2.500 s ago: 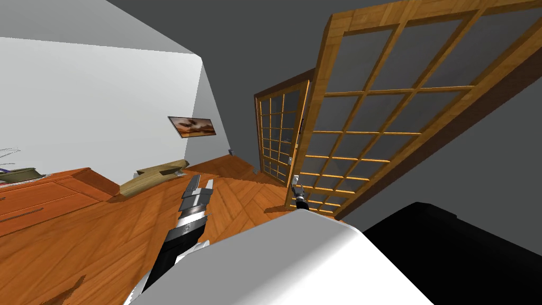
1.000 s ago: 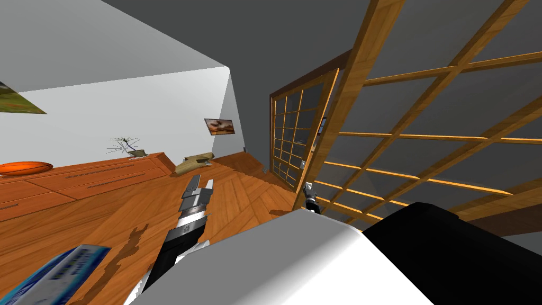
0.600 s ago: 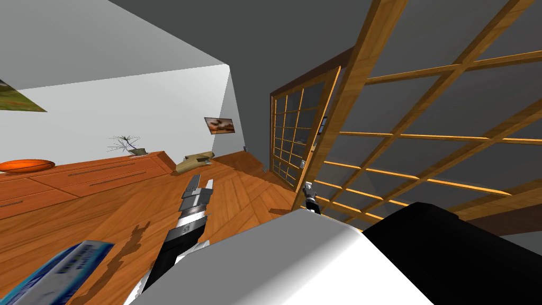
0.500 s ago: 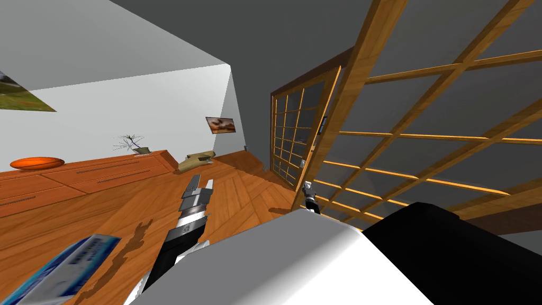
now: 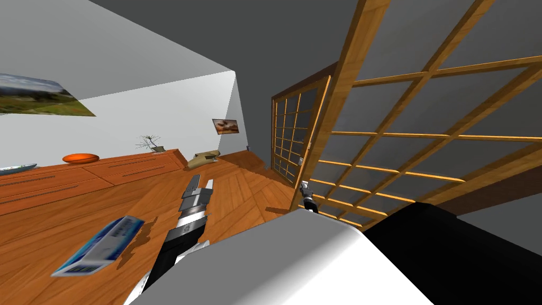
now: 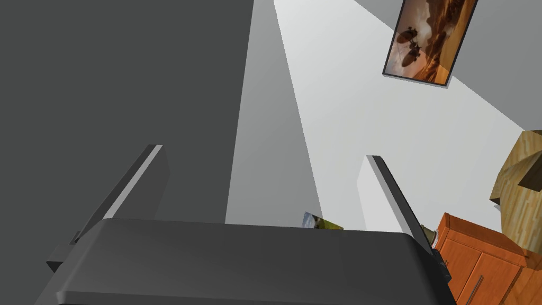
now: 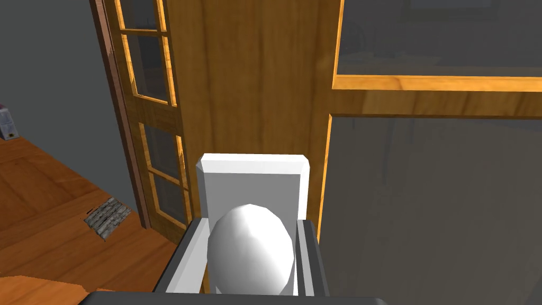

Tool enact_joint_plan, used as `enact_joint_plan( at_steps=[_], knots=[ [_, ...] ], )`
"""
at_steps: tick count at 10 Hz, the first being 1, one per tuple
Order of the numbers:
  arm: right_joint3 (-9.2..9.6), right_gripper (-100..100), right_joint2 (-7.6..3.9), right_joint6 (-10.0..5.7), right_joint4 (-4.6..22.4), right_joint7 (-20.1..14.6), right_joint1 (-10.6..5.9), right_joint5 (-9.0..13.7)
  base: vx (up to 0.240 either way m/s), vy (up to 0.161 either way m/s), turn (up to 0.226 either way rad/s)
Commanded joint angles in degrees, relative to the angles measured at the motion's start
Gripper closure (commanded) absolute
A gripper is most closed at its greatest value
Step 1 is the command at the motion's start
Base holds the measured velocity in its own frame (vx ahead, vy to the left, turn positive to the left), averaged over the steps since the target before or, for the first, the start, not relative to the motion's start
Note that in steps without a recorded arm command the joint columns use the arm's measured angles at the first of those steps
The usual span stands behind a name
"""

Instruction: Pull the door open

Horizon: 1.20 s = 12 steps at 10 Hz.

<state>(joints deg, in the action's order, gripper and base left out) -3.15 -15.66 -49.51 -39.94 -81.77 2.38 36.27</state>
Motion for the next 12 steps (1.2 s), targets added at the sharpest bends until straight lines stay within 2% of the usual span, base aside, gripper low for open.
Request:
enact_joint_plan(
  at_steps=[1, 4, 5, 12],
  knots=[
    [1.53, 100, -0.34, -0.39, 0.56, -1.41, -0.34, -0.96, -0.196, -0.009, 0.077],
    [3.31, 100, -0.65, -0.1, -0.1, -2.54, -0.2, -2.06, -0.201, -0.006, 0.061],
    [2.78, 100, -0.62, 0.19, -0.66, -2.02, 0.09, -1.74, -0.089, 0.007, 0.019],
    [7.57, 100, -1.74, -0.06, -2.39, -5.0, 1.29, -4.54, -0.195, 0.0, 0.054]
  ],
)
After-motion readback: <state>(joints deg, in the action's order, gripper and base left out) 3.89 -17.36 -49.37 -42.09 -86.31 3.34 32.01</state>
